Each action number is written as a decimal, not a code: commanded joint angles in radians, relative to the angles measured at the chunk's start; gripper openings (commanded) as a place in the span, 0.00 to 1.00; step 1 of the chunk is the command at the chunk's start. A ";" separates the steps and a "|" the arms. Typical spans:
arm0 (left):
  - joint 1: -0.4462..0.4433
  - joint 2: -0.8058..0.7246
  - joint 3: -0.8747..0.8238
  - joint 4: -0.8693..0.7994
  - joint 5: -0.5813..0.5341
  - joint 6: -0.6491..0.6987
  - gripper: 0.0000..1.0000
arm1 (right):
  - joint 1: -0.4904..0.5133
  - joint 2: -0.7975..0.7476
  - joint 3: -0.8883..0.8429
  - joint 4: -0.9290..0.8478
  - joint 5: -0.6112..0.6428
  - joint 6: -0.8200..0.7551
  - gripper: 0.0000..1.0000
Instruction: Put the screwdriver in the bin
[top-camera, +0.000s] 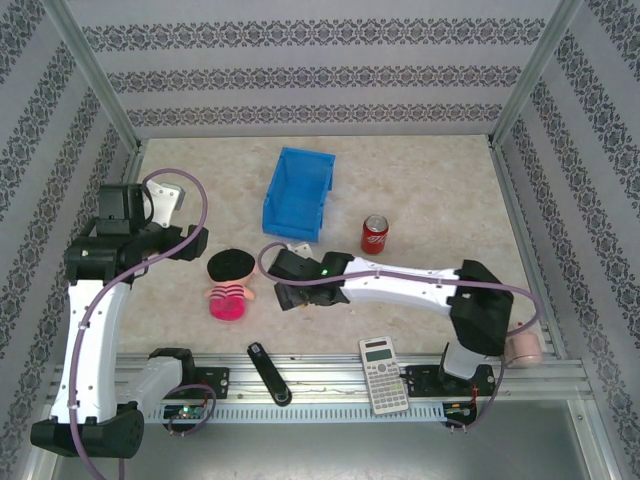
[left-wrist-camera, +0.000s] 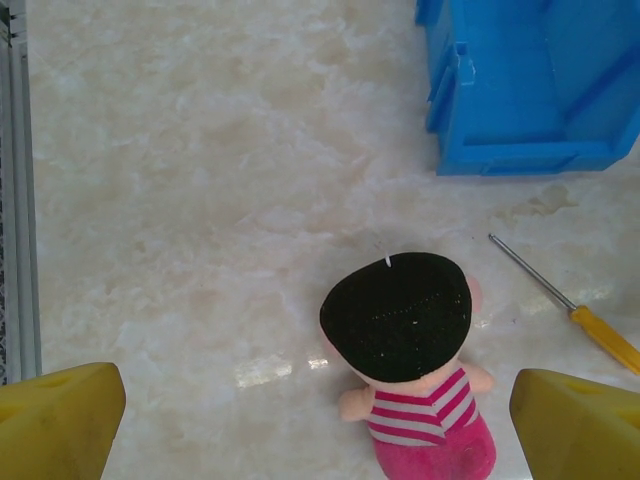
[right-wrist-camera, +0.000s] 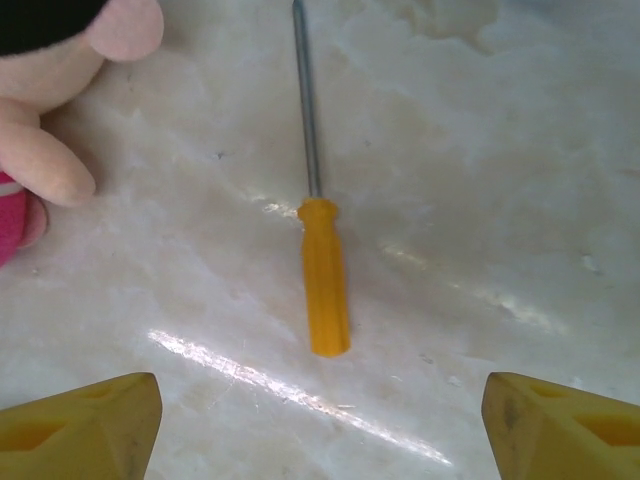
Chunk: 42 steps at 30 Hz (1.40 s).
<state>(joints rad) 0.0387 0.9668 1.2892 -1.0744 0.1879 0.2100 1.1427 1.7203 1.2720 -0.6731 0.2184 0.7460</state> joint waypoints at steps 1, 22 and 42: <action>-0.008 0.007 0.003 -0.050 0.029 0.007 0.99 | -0.004 0.058 0.043 -0.031 -0.046 0.024 0.81; -0.008 -0.022 -0.039 -0.052 0.062 0.021 0.99 | -0.077 0.255 0.087 0.002 -0.113 0.001 0.65; -0.007 -0.045 -0.044 -0.036 0.071 0.024 0.99 | -0.059 0.315 0.115 -0.072 -0.084 -0.040 0.54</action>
<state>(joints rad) 0.0387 0.9291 1.2514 -1.0931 0.2363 0.2317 1.0740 2.0102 1.3739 -0.6937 0.1116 0.7189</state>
